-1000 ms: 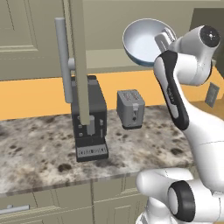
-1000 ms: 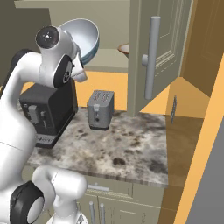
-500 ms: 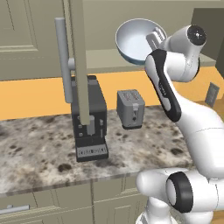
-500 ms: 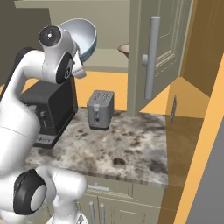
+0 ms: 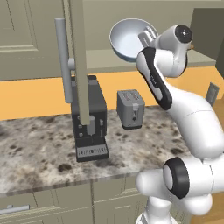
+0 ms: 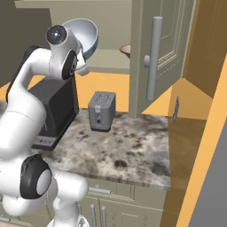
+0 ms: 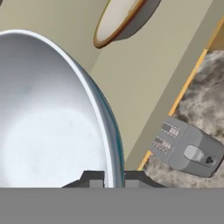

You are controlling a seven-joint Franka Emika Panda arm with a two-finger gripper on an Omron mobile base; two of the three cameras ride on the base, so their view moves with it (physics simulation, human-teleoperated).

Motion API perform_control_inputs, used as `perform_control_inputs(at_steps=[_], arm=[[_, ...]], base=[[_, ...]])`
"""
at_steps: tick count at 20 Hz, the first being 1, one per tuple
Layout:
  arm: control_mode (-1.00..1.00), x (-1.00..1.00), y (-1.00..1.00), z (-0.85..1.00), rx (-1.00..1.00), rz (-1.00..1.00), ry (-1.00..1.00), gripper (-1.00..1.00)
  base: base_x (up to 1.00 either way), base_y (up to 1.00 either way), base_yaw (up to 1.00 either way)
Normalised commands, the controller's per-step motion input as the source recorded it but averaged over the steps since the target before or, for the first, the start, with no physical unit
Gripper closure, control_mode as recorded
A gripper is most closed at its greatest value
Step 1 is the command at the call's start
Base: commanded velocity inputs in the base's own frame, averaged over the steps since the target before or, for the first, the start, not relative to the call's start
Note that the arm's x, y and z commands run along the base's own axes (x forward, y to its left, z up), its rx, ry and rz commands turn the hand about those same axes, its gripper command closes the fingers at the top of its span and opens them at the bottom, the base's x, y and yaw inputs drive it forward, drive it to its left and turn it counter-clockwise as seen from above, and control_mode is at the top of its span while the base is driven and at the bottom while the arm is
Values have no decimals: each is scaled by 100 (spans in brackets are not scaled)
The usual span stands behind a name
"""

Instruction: Open the cabinet. Pick the bowls from the counter and place them in the cabinet. Then close the cabinet.

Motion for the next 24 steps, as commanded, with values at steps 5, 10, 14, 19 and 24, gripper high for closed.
perform_control_inputs(at_steps=[5, 10, 14, 19, 24], arm=[[-100, 44, 8, 0, 0, 0, 0, 100], [-100, 40, 10, 0, 0, 0, 0, 100], [-100, 34, 13, 0, 0, 0, 0, 100], [-100, 33, 15, 0, 0, 0, 0, 100], [-100, 34, 9, 0, 0, 0, 3, 100]], base=[[0, 0, 0], [0, 0, 0], [0, 0, 0], [0, 0, 0], [0, 0, 0]])
